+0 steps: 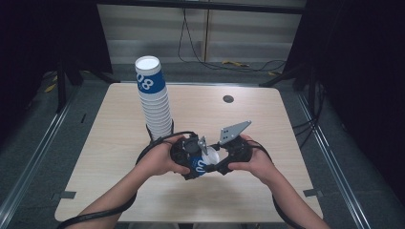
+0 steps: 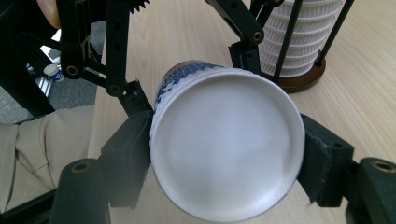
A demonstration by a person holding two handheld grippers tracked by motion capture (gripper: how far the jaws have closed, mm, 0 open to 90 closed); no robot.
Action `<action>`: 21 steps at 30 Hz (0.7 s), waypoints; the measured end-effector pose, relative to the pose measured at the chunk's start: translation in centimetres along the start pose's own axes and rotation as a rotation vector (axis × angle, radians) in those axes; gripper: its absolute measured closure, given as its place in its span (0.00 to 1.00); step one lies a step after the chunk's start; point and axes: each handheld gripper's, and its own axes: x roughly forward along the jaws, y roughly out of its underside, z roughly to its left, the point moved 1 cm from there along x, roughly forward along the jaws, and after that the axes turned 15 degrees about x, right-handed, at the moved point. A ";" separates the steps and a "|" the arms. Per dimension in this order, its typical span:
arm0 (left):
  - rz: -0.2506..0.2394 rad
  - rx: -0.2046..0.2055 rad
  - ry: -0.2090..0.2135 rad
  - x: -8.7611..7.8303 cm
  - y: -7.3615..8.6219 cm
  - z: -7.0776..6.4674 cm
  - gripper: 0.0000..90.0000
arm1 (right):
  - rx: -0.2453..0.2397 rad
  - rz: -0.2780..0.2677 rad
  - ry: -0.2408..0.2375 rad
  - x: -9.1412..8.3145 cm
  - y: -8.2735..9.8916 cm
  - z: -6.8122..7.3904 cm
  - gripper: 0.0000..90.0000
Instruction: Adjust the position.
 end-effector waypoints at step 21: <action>-0.186 -0.132 -0.019 -0.6 2.7 0.5 0.20 | 0.036 -0.061 0.045 -1.8 0.7 -0.8 0.31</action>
